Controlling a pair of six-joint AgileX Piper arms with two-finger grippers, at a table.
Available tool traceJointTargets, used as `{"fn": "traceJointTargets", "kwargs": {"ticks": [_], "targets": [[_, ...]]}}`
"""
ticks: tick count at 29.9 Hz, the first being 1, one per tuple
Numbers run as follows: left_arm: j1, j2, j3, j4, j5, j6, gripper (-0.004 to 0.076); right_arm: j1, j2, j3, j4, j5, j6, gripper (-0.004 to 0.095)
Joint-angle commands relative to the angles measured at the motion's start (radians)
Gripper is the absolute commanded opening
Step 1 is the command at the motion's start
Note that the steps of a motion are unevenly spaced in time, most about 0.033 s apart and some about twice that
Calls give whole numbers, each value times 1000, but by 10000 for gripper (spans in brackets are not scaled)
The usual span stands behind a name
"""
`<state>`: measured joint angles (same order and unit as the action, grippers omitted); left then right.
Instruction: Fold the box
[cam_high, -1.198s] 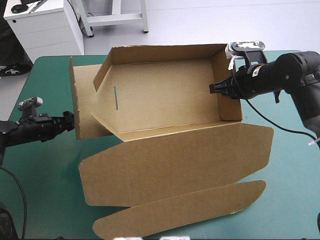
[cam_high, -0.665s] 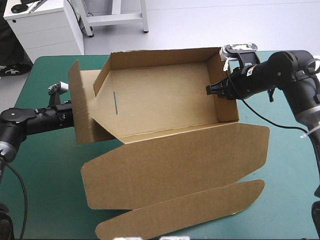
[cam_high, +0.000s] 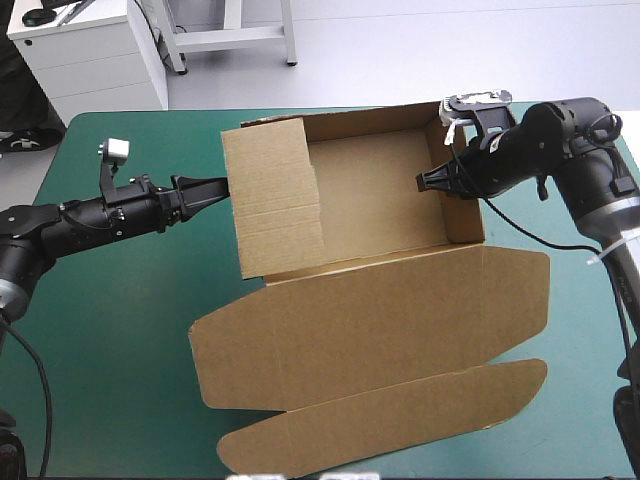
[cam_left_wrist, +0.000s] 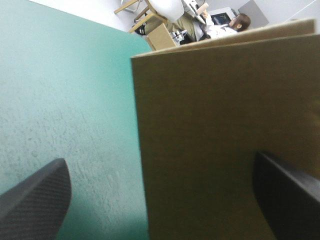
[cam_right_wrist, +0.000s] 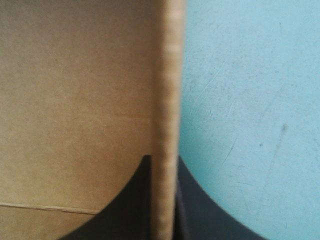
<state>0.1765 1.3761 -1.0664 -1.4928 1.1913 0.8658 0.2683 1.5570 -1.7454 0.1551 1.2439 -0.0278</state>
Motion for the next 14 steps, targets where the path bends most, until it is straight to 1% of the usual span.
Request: {"fn": "traceJointTargets", "kwargs": {"ticks": [1, 5, 14], "targets": [[-7, -54, -35, -108, 100, -5, 703, -5, -35, -32, 13, -36, 6, -1], [-28, -76, -37, -118, 100, -11, 703, -5, -35, -32, 3, -41, 12, -1], [-155, -83, -36, -67, 100, -36, 703, -5, -35, -32, 3, -51, 20, -1]]}}
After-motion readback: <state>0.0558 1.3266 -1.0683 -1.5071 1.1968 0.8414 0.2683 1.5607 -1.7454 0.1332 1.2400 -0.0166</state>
